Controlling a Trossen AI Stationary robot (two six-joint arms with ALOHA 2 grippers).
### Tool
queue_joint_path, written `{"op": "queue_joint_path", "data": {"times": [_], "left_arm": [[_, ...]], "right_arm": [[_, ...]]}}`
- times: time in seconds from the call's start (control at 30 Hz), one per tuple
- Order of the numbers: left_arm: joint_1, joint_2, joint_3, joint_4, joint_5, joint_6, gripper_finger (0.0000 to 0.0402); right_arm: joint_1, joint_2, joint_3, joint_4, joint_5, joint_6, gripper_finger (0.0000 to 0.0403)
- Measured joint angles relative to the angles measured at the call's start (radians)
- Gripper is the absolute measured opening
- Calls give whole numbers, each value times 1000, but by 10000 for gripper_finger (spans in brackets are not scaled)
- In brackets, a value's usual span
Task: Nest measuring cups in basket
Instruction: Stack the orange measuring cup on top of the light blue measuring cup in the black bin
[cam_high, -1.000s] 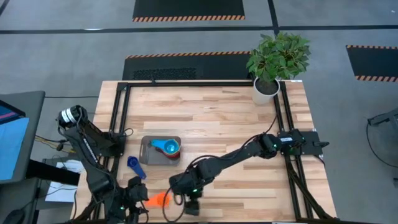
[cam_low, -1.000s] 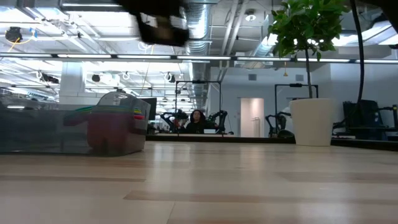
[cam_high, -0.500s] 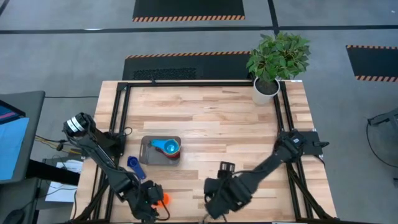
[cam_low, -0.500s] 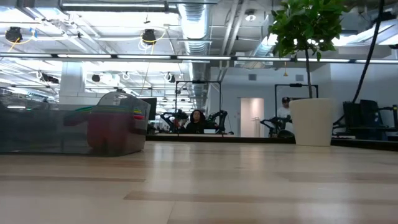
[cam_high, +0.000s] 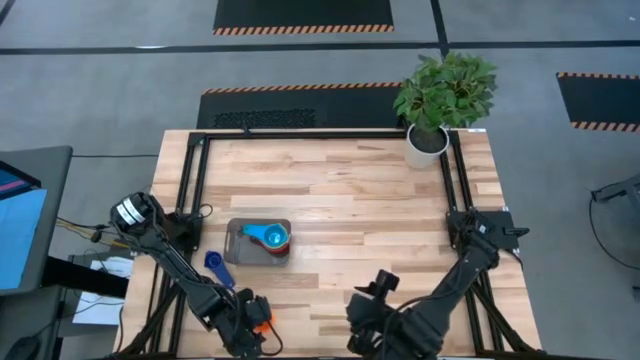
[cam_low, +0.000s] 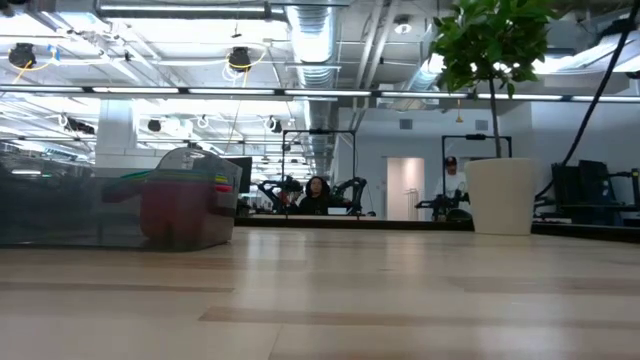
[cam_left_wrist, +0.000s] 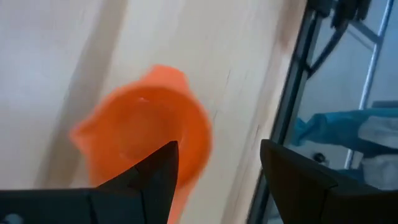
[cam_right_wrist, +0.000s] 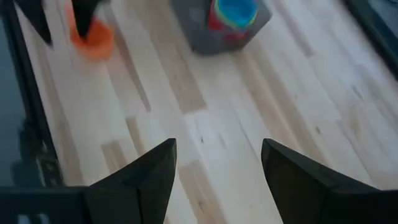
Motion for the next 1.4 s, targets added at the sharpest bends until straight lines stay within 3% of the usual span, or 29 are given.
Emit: {"op": "queue_joint_path", "data": {"times": [0.33, 0.77, 0.97, 1.27, 1.4], "left_arm": [[31, -1, 0, -83, -56, 69, 215], [27, -1, 0, -47, -44, 55, 215], [33, 58, 0, -18, -9, 58, 215], [52, 83, 4, 10, 4, 11, 213], [76, 84, 3, 3, 35, 13, 180]], "right_arm": [[41, -53, 0, 0, 109, 153, 258], [47, -73, 0, 0, 185, 149, 258], [27, -73, 0, 0, 284, 147, 258], [-30, -72, 0, 39, 268, 146, 258], [-48, -72, 0, 41, 267, 146, 258]]}}
